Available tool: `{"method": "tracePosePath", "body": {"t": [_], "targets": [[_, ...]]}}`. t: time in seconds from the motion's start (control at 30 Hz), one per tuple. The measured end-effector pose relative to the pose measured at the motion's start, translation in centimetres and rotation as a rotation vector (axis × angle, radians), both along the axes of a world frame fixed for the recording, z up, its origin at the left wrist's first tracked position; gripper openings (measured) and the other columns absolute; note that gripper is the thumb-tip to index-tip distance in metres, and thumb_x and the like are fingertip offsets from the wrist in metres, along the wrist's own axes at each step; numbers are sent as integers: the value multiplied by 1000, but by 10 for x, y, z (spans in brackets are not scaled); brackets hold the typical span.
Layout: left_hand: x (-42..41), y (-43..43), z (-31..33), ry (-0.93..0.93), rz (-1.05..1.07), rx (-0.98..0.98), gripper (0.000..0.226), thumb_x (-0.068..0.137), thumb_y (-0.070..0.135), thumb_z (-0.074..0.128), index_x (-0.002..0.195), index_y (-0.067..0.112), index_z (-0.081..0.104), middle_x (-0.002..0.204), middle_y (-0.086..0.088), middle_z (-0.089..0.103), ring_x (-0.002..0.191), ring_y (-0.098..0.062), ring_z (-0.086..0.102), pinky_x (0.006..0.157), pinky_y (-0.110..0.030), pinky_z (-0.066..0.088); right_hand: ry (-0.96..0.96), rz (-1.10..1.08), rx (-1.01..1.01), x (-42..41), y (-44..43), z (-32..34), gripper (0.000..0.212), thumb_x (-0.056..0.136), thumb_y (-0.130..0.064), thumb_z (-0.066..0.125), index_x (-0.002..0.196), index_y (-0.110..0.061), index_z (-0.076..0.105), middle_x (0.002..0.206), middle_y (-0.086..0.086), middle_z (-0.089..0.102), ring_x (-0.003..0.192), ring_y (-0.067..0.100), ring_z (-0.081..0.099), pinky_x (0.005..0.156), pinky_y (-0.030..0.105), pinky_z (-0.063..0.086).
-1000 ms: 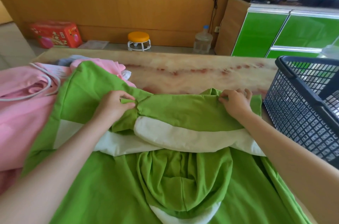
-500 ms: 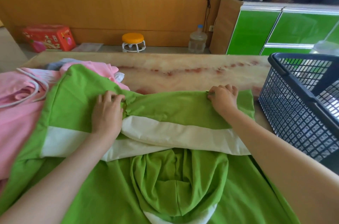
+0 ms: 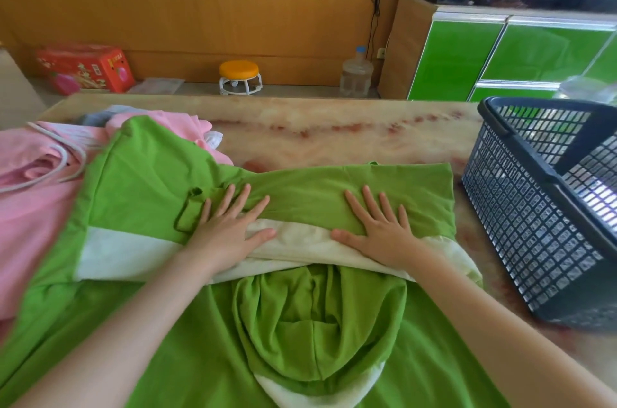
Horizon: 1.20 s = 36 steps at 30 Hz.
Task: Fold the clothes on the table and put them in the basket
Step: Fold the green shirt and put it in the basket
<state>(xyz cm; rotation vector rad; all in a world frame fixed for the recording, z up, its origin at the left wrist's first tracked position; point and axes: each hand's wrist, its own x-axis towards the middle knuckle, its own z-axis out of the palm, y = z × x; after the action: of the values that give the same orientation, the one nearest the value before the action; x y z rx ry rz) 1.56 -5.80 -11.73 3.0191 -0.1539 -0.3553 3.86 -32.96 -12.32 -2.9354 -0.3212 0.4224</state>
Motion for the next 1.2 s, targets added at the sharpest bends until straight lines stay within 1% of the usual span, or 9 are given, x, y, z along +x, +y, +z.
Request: {"method": "tracePosePath", "body": {"t": [0.17, 0.27, 0.43, 0.57, 0.67, 0.83, 1.0, 1.07, 1.2], "targets": [[3, -2, 7, 103, 16, -14, 67, 90, 68, 20, 146, 45, -9, 153, 7, -27, 140, -16, -30, 115, -49, -12, -3, -17, 49, -4, 2, 2, 85, 81, -78, 24, 147, -42, -16, 157, -6, -23, 145, 24, -19, 115, 49, -11], [0, -9, 19, 24, 44, -59, 64, 94, 59, 30, 150, 38, 5, 159, 2, -12, 145, -19, -14, 116, -51, -2, -77, -72, 229, -27, -5, 18, 72, 93, -62, 29, 151, -36, -4, 157, -9, -18, 147, 18, -13, 117, 43, -10], [-15, -57, 32, -183, -24, -297, 48, 98, 37, 44, 145, 29, 35, 157, -3, 21, 145, -21, 14, 116, -37, 13, -506, -297, 359, -118, -58, 28, 49, 91, -21, 60, 138, -20, 47, 151, 0, 35, 137, 25, 35, 110, 36, 26], [-26, -123, 38, -90, -250, -360, 49, 99, 43, 38, 146, 34, 29, 158, 3, 14, 147, -17, 4, 118, -45, 6, -566, -340, 186, -148, -93, 16, 47, 81, -17, 73, 126, -19, 57, 128, 1, 59, 113, 25, 57, 88, 39, 47], [-33, -162, 38, 15, -318, -325, 53, 98, 51, 32, 147, 40, 19, 159, 6, 3, 146, -16, -5, 118, -49, -2, -528, -410, 165, -136, -102, 29, 37, 85, -17, 65, 120, -27, 56, 107, -4, 63, 94, 21, 61, 65, 31, 44], [-34, -191, 32, 59, -372, -296, 54, 97, 53, 26, 148, 43, 10, 158, 7, -6, 145, -17, -12, 115, -51, -8, -443, -336, 93, -118, -104, 35, 26, 91, -19, 59, 116, -23, 57, 106, -6, 62, 95, 17, 61, 65, 31, 47], [-19, -212, 24, 89, -394, -242, 56, 96, 58, 20, 147, 44, 3, 158, 6, -9, 145, -19, -14, 113, -58, -11, -541, -207, -105, -118, -114, 43, 50, 54, 18, 74, 93, -8, 59, 83, 6, 57, 72, 27, 61, 37, 25, 30], [-15, -220, 20, 101, -379, -240, 57, 95, 61, 16, 147, 45, 0, 158, 5, -11, 145, -20, -14, 112, -59, -12, -558, -165, -206, -114, -114, 56, 44, 62, 16, 72, 97, -8, 59, 91, 8, 55, 83, 27, 59, 40, 26, 36], [-16, -226, 8, 107, -413, -136, 58, 93, 64, 13, 146, 47, -4, 157, 3, -16, 143, -23, -21, 109, -61, -16, -332, -124, -402, -113, -114, 58, 31, 93, 3, 45, 119, -13, 53, 119, 4, 48, 115, 20, 47, 79, 27, 53]]}}
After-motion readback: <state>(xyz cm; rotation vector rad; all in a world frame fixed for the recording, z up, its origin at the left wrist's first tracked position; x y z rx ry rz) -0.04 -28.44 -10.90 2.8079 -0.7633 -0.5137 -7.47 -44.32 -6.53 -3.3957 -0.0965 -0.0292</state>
